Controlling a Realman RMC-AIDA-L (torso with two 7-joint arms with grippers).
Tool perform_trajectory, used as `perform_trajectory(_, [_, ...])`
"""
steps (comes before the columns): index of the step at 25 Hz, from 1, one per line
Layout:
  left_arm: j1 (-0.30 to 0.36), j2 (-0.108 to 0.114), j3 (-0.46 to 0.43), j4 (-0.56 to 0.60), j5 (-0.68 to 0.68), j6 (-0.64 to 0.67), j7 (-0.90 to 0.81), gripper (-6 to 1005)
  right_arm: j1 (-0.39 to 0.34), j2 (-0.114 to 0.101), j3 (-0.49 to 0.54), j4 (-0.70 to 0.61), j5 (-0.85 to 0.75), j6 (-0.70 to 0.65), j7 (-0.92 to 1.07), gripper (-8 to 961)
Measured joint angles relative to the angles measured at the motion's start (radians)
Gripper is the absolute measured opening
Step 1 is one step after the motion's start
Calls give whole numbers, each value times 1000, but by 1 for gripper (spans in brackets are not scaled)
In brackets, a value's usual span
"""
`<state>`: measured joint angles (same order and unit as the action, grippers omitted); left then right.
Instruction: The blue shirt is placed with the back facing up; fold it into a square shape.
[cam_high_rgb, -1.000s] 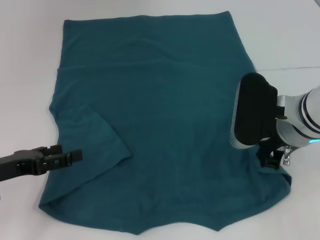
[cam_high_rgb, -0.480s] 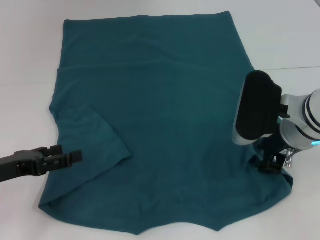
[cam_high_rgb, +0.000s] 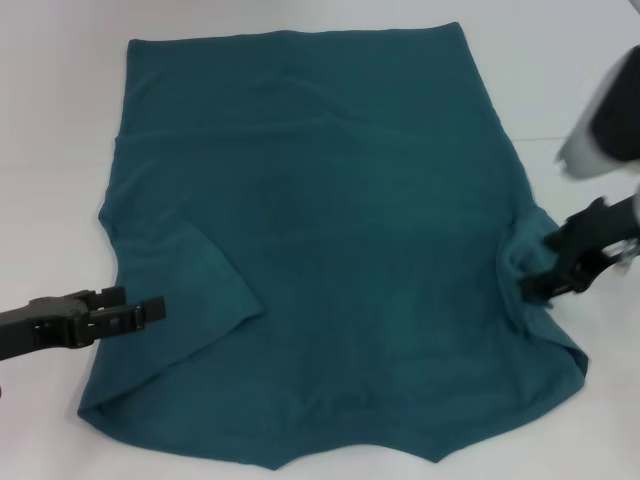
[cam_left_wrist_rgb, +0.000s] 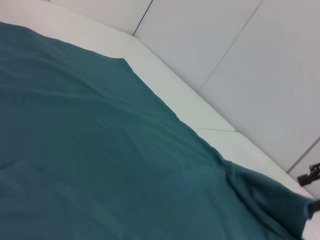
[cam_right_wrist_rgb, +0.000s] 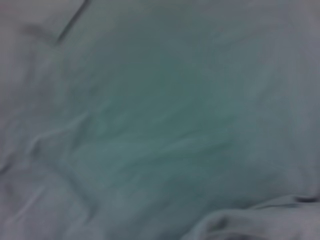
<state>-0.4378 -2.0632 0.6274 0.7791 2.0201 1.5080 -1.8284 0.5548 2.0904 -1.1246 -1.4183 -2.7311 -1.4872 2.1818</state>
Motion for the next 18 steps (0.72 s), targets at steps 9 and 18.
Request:
perform_trajectory(9, [-14, 5, 0, 3, -4, 1, 3, 934, -5, -28, 411, 140, 174, -27, -112, 674])
perform_trajectory(18, [-29, 7, 6, 3, -1, 2, 0, 934, -24, -30, 478, 210, 140, 70, -53, 671])
